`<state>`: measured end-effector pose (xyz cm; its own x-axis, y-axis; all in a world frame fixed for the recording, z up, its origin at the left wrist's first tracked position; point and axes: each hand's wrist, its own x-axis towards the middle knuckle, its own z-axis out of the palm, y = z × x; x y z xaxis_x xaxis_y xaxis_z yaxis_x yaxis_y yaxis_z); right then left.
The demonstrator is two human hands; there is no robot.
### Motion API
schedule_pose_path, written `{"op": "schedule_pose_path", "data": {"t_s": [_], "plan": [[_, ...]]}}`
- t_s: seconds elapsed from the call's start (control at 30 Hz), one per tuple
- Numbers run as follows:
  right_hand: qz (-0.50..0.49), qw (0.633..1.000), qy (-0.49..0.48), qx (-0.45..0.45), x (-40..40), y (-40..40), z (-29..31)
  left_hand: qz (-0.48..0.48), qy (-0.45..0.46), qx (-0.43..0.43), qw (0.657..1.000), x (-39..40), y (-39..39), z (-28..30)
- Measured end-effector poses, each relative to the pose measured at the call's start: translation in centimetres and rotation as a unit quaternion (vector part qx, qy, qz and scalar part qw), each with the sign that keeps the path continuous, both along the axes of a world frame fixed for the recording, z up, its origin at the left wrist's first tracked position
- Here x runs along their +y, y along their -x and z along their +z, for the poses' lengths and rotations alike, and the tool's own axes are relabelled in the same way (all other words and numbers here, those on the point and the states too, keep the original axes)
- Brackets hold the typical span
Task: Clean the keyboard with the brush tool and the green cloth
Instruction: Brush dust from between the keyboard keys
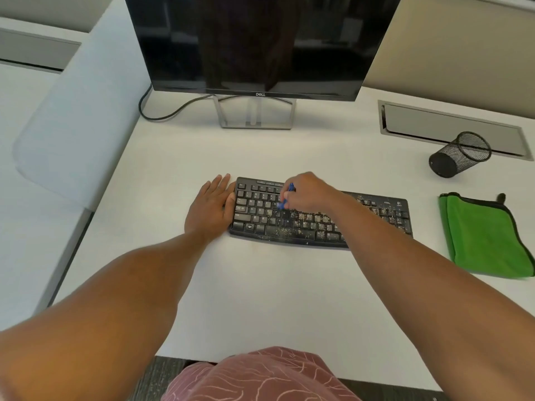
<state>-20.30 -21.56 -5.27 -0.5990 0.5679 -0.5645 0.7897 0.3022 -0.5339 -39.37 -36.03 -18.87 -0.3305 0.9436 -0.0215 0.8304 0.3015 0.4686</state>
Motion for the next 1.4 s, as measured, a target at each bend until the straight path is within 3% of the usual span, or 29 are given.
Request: {"op": "schedule_pose_path", "data": {"t_s": [0.1, 0.27, 0.37, 0.43, 0.57, 0.7, 0.77, 0.9, 1.03, 1.1, 1.2, 1.27, 1.4], "plan": [[0.036, 0.996, 0.069, -0.044, -0.3, -0.3, -0.3, -0.001, 0.0, 0.002, 1.0, 0.0, 0.1, -0.1], [-0.032, 0.999, -0.018, 0.03, -0.5, -0.4, 0.1, 0.0, 0.0, 0.001, 1.0, 0.0, 0.1, -0.1], [0.032, 0.998, 0.047, -0.038, -1.3, -0.8, -0.1, -0.001, 0.002, 0.001, 1.0, 0.0, 0.1, 0.0], [0.009, 0.996, 0.087, -0.019, -1.6, -0.9, 0.0, -0.001, 0.002, 0.0, 1.0, 0.0, 0.1, 0.0], [-0.078, 0.995, -0.02, 0.052, -1.7, -0.9, -0.1, -0.003, 0.001, 0.002, 1.0, -0.1, 0.1, 0.0], [0.012, 0.999, 0.049, -0.015, -2.8, -0.8, 0.0, -0.001, 0.001, 0.005, 1.0, -0.1, 0.0, 0.0], [-0.034, 0.996, 0.079, 0.03, -2.8, -0.7, 0.1, 0.001, 0.0, 0.006, 1.0, 0.0, 0.0, 0.0], [-0.115, 0.988, -0.028, 0.101, -2.2, -0.2, 0.3, -0.004, 0.001, 0.006, 1.0, 0.0, 0.1, 0.0], [-0.019, 0.999, 0.038, 0.003, -2.7, -0.3, 0.1, -0.004, 0.003, 0.006, 1.0, 0.0, 0.1, -0.1], [-0.018, 0.997, 0.077, 0.011, -2.6, -0.2, 0.1, -0.001, 0.004, 0.005, 1.0, 0.0, 0.1, -0.2], [-0.089, 0.994, 0.006, 0.066, -2.1, 0.3, -0.1, -0.002, 0.004, 0.005, 1.0, 0.0, 0.0, -0.1], [-0.085, 0.995, -0.012, 0.056, -2.1, 0.6, 0.0, -0.002, 0.002, 0.003, 1.0, 0.0, 0.0, 0.0], [-0.045, 0.992, 0.113, 0.023, -2.7, 0.7, -0.2, 0.0, 0.003, 0.004, 1.0, 0.1, 0.0, -0.1]]}}
